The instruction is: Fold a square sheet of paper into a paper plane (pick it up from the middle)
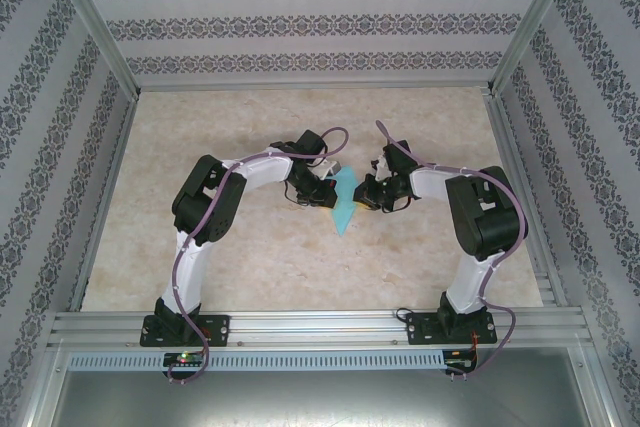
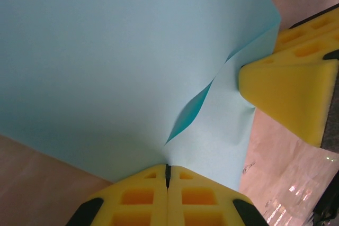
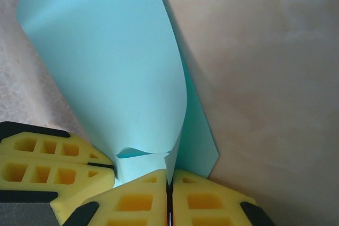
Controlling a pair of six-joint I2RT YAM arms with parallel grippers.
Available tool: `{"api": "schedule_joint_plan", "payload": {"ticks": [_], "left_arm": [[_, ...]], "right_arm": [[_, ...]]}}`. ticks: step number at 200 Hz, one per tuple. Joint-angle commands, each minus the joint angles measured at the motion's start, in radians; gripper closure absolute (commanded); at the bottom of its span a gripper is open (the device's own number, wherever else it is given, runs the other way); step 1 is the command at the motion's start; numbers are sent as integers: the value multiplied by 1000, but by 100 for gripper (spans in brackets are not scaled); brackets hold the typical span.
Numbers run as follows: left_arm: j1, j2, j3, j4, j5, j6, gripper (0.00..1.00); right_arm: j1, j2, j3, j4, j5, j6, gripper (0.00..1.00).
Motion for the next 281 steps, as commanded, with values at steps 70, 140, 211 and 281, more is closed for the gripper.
{"api": "schedule_joint_plan", "payload": {"ticks": [70, 140, 211, 281], "left_arm": [[-2, 68, -59, -87, -115, 28, 100], [-2, 73, -59, -89, -111, 32, 100], [-2, 73, -58, -90, -110, 33, 100], [-2, 74, -55, -89, -105, 33, 100]], "right_arm": [[54, -76, -14, 10, 18, 32, 87], [73, -91, -54, 21, 40, 33, 81], [72, -73, -48, -13, 121, 19, 91], [113, -62, 36, -132, 185, -5, 95]]}}
